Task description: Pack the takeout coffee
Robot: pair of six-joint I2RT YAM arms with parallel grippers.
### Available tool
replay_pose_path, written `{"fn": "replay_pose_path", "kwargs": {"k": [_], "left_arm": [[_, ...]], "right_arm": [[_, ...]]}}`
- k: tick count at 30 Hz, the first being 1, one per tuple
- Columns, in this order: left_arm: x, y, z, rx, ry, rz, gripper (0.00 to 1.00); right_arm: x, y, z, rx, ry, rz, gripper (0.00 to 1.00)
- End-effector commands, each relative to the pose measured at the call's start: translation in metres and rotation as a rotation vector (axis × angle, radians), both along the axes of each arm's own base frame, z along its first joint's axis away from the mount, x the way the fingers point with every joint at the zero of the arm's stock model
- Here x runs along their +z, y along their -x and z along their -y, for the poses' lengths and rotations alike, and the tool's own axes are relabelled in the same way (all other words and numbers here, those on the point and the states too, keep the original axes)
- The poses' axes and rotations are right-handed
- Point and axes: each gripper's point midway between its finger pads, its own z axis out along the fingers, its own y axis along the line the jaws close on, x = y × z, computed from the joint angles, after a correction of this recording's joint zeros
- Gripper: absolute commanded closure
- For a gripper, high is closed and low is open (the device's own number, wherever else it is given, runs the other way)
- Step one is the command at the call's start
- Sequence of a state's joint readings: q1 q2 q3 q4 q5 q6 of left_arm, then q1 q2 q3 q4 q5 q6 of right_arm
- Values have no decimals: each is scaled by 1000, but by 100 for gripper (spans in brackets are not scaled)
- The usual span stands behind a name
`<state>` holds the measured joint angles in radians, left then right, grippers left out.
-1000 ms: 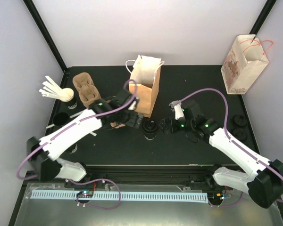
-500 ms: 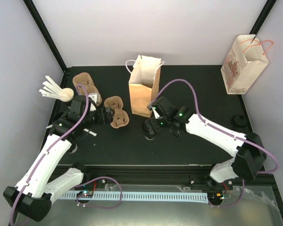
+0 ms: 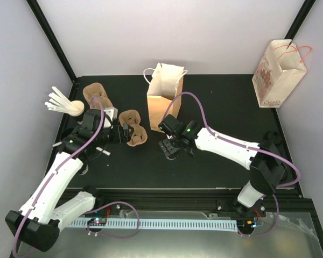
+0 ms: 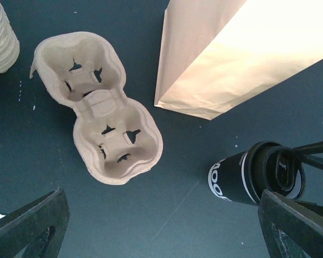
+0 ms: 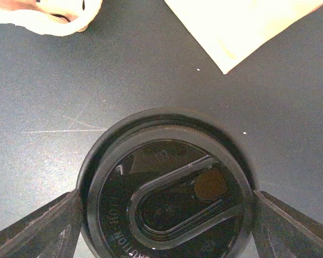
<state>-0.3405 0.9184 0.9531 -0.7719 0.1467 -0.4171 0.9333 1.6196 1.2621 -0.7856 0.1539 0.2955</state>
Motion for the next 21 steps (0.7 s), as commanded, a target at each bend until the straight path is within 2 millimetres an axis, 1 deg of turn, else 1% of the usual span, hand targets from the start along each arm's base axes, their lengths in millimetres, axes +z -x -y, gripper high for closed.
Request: {"fn": "replay_pose_path", "kwargs": {"k": [1,5,8,12,14,17,21], "left_arm": [[3,-5,2,-19,0,21,1],[0,-6,2,-23,-7,12,1],[-1,-6,3,-27,-8,8,1],[-2,-7,4,-30,-7,8,1],[-3,-9,4,-31,-5,6,1],[1,-13,7,-27,10,12,1],[15,-25,6,13,38,45,1]], "right_arm": [[6,-6,2,-14,32,37,15],[5,-8,1,-17,48,42,16],[5,-9,1,-16,52,46,23],[10,-10,0,-16,46,56,26],[19,-9,-2,-12,18,66,27],[40,-7,-3,3,-36,93,28],[72,-1,-1,35,-107,137,29]]}}
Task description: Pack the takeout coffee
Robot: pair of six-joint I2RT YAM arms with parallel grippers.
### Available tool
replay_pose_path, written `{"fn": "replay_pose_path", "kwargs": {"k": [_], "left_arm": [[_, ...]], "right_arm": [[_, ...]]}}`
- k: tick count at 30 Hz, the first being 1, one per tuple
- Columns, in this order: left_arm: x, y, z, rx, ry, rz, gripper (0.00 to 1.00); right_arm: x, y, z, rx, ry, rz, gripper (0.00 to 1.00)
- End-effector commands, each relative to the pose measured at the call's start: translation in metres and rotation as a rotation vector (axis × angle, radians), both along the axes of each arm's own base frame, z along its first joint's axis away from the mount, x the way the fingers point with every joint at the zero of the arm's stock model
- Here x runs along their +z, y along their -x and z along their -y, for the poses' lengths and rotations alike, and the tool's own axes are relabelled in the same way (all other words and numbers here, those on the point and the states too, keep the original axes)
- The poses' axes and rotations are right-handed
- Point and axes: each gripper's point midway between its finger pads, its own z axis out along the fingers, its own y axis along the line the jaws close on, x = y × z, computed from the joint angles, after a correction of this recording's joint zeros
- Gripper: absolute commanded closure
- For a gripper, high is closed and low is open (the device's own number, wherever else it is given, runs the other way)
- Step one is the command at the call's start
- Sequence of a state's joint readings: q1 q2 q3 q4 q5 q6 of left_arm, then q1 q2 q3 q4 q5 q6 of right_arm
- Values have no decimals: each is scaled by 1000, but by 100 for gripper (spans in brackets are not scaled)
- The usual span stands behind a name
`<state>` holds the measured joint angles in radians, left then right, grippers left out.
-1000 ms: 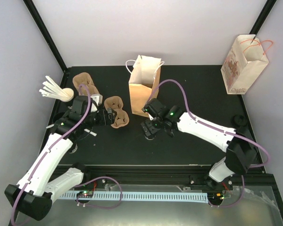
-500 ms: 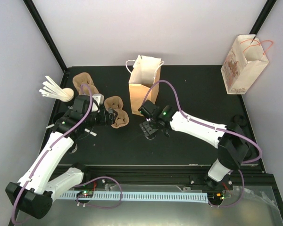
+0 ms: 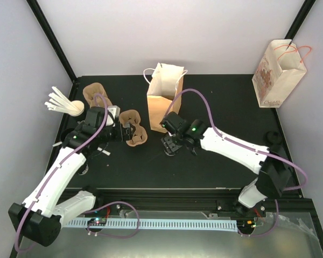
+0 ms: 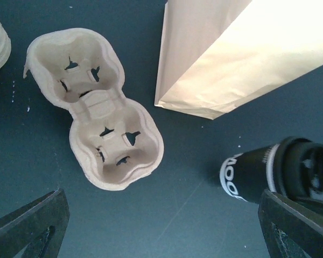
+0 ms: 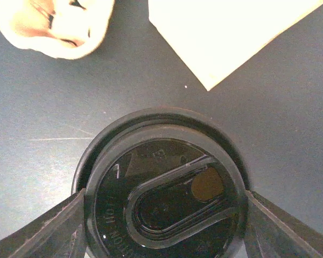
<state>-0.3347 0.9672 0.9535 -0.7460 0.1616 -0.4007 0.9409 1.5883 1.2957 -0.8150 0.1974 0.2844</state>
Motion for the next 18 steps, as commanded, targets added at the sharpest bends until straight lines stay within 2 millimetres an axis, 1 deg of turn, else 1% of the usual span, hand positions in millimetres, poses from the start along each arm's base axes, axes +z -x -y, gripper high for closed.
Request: {"fn": "replay_pose_path", "kwargs": {"k": [1,3,8,10,12,15,16,17,18], "left_arm": [[28,-21,3,33,55,71,1],[44,-32,12,6,84,103,1],[87,-63,53,-163,195,185,1],[100,-78,62,-188,210,202,1],[103,-98,68,-190,201,194,1],[108,-121,79,-219,202,194,1],[104,-130,82,-226,194,188,1],[105,-137,85,-237,185,191,1],[103,-149,89,-245,175,184,1]], "right_arm": [[59,5,-2,48,-124,93,29],[79,9,1,62,-170,125,31],[136,11,18,43,-259,263,32],[155,11,25,33,-291,315,33],[172,11,30,32,-321,365,33],[196,8,33,33,-371,455,34],[207,7,33,38,-398,489,34],[218,7,32,44,-429,523,34],[229,7,31,53,-460,558,34]]}}
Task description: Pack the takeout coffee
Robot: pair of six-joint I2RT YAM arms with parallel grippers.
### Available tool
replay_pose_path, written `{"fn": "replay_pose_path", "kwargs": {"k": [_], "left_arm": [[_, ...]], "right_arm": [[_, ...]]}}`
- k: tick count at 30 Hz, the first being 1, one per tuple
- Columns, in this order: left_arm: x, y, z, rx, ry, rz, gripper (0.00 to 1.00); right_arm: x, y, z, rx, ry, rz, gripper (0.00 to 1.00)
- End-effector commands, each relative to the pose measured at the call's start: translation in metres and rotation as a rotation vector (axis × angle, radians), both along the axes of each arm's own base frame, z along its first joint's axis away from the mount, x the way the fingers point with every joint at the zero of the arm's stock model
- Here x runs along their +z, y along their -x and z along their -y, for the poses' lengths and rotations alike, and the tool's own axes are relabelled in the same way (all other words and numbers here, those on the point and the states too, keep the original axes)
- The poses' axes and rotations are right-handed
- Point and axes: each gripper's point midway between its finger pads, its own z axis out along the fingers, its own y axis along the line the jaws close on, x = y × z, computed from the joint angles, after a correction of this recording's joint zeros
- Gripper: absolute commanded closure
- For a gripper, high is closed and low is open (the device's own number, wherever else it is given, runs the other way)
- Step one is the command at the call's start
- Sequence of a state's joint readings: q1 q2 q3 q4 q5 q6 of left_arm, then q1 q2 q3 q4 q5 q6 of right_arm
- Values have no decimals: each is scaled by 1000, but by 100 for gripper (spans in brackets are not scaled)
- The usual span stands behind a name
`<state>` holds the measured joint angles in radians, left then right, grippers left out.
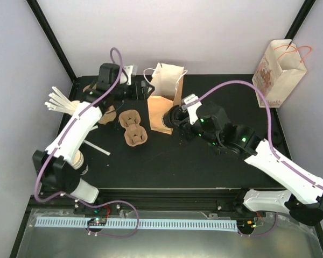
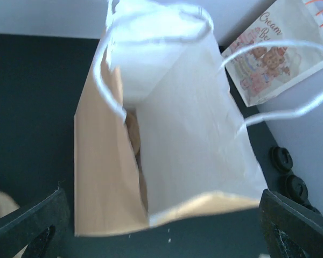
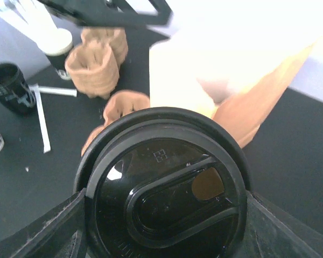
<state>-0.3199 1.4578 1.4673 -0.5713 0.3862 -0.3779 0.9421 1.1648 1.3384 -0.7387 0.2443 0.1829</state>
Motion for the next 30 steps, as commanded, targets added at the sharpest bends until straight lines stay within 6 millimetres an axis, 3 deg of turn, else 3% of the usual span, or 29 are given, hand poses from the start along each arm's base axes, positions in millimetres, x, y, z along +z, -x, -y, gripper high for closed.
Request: {"fn": "replay_pose_path", "kwargs": {"k": [1,5,8,12,15,18,24,30], "left_arm": [[6,-35,18,-74,-15,29,2],[-13,-61,32,-113,-22,-52,13],[-40,-74,33,-69,-35,-189,25],[-57,-67,39,-63,-7,-357,48],[-58,-54,44,-49,28,-416,65],[-46,-32,63,-83,57,-428,78],[-24,10,93,-171,50,-406,98],[-12,28,86,-225,-37,-316,98]], "right_arm": [[61,-8,-2,1,-137,204,34],[109,-15,-3,-36,-261,312,37],[131,-19,1,-80,-334,350,37],[162,-22,7,-126,-379,346,38],[179,-24,13,-156,-353,360,38],[182,-26,18,-173,-305,350,38],[159,-20,34,-199,-202,296,38],[134,-4,69,-241,-118,263,38]]}}
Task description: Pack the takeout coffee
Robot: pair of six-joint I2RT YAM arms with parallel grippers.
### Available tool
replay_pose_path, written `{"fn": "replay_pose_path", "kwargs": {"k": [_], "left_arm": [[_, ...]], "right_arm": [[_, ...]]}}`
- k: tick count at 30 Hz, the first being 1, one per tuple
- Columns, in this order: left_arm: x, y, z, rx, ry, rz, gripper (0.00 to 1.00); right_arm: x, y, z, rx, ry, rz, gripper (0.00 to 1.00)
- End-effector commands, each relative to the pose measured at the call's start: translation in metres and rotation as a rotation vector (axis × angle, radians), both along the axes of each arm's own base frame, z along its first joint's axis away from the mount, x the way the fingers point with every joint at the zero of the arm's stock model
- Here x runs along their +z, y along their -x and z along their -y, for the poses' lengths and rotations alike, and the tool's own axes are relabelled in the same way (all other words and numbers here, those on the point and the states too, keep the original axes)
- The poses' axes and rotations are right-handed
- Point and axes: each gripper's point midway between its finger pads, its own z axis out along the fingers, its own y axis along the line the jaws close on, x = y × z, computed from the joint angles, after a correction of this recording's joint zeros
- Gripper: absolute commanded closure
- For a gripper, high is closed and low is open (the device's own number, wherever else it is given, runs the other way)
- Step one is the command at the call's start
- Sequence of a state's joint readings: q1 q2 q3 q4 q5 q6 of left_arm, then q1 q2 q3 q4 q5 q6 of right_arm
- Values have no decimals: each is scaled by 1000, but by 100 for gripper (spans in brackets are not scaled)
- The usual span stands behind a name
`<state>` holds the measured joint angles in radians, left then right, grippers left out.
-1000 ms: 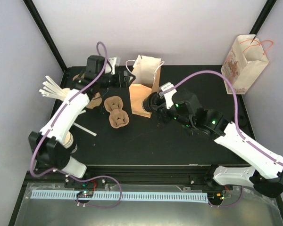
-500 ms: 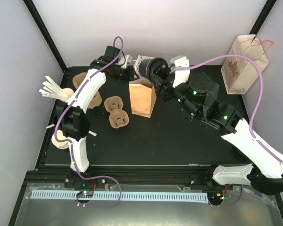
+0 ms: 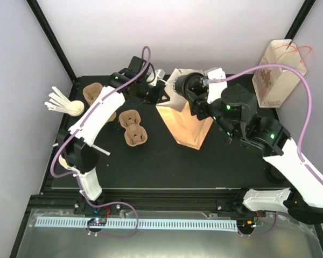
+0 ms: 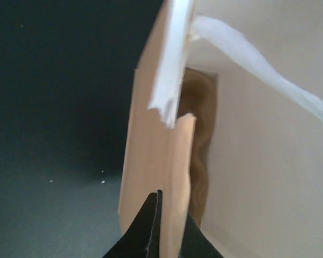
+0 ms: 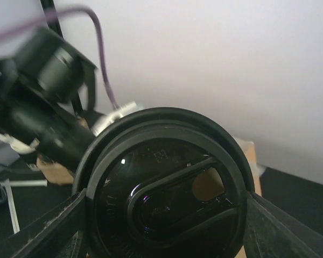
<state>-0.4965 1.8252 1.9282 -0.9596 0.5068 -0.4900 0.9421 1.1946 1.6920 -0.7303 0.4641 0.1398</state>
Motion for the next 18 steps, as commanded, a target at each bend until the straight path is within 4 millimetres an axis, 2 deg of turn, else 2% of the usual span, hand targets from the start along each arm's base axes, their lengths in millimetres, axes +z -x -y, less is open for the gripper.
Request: {"fn": "replay_pose_path", "kwargs": {"k": [1,5,9,13,16,18], "left_arm": [[16,16,-18,-49,-68,90,98],[6,31,-25,-124,-214,163,98],[-7,46,-25,-209,-378,224,98],[-10,56,-25,-245,-457,273,98],[-15,67,-21,-283,-524,307,99],[-17,75,-19,-307,-572,344,99]], "right_arm": [[-18,17,37,-57,62,-45,38],[-26,31,50,-38,81,-76,38],[-18,42,62,-22,64,-62,39],[-7,48,73,-33,49,-31,41],[-8,45,71,-34,77,-21,41],[-18,41,65,-26,114,-45,41]]}}
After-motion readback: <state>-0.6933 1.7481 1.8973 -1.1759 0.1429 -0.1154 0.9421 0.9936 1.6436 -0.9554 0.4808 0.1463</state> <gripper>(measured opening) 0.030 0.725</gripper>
